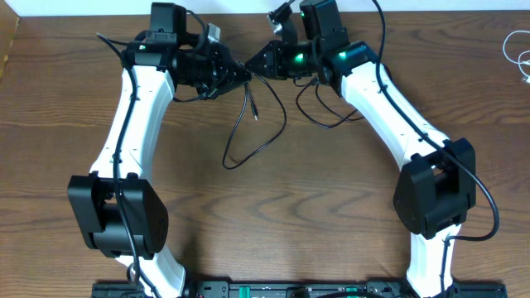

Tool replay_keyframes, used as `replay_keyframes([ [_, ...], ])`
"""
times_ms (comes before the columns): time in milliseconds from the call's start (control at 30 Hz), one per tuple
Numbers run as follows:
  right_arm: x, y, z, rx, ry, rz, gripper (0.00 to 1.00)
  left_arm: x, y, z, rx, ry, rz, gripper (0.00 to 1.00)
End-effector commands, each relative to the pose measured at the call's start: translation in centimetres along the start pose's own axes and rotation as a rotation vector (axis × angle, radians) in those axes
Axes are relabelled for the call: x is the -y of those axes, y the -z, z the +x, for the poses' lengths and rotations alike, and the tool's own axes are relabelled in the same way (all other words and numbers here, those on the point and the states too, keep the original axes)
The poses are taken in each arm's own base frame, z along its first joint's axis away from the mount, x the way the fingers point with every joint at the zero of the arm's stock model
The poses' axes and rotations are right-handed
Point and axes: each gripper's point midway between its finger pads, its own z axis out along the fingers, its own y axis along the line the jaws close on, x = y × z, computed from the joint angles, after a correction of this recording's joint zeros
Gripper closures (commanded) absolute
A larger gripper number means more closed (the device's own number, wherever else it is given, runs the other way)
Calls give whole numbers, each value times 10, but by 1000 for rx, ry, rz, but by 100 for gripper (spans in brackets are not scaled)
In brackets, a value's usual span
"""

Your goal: Untangle cables

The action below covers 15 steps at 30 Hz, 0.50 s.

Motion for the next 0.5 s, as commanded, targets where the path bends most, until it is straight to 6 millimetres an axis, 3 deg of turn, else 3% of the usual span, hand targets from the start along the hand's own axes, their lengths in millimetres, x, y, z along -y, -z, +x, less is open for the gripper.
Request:
replay_keyframes([
  [0, -2, -8, 7, -20, -27, -5, 99, 19, -9, 10, -44, -33, 59, 92],
  [300, 9, -6, 3, 2, -39, 44, 99, 22, -11, 11, -45, -14, 64, 91],
  [467, 11, -6, 2, 12, -39, 57, 99, 30, -17, 15, -55, -32, 76, 83],
])
